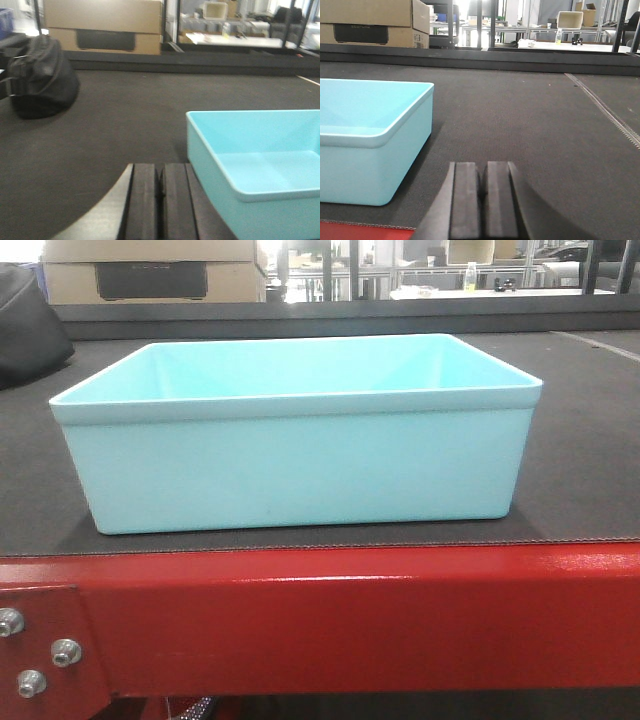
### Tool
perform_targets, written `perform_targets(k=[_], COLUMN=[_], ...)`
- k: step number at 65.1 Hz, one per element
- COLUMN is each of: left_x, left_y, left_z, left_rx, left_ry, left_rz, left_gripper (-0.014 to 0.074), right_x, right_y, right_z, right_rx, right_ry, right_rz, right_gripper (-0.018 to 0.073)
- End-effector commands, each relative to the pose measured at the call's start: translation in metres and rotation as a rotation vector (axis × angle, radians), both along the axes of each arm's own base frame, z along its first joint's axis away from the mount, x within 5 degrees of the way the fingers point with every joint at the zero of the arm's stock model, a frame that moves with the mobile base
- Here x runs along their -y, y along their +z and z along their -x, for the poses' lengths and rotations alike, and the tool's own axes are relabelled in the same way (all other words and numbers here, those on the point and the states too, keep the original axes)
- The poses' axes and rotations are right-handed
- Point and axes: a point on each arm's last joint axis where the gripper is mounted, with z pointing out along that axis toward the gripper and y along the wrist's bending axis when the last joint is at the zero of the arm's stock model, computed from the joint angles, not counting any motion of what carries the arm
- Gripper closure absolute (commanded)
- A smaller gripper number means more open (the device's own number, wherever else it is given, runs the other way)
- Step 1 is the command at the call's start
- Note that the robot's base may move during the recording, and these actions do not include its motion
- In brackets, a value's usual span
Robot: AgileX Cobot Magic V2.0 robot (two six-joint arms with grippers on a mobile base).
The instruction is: Fetch blue bin and place on conveyor start
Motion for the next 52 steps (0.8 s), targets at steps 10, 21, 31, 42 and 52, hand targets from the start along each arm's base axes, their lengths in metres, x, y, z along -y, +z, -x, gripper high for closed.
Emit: perform_targets(k=[10,21,31,42,52], left_x=[-0.004,-0.004,-0.002,0.001,0.0], left_y=[-0.048,-0.061,-0.061,-0.061,-0.061], left_z=[-0.001,-0.004,-0.004,-0.004,-0.004], left_rx=[0.056,0.081,0.078,0.083,0.082], left_ry=[0.091,0.081,0.044,-0.004,0.006], left_rz=[0.003,0.036,0.024,0.005,0.011], left_gripper=[0.0707,0.0707,0.0707,0.0707,0.0707], right_x=[0.0,0.0,0.0,0.0,0.0], right_y=[0.002,0.002,0.002,0.002,0.002], right_z=[0.0,0.0,0.0,0.0,0.0], right_rx=[0.021,0.021,0.021,0.021,0.021], right_ry=[-0.008,-0.008,-0.008,-0.008,-0.008], right_rz=[0.008,0.008,0.008,0.008,0.008], right_gripper=[0.0722,0.0722,0.0722,0.0722,0.0722])
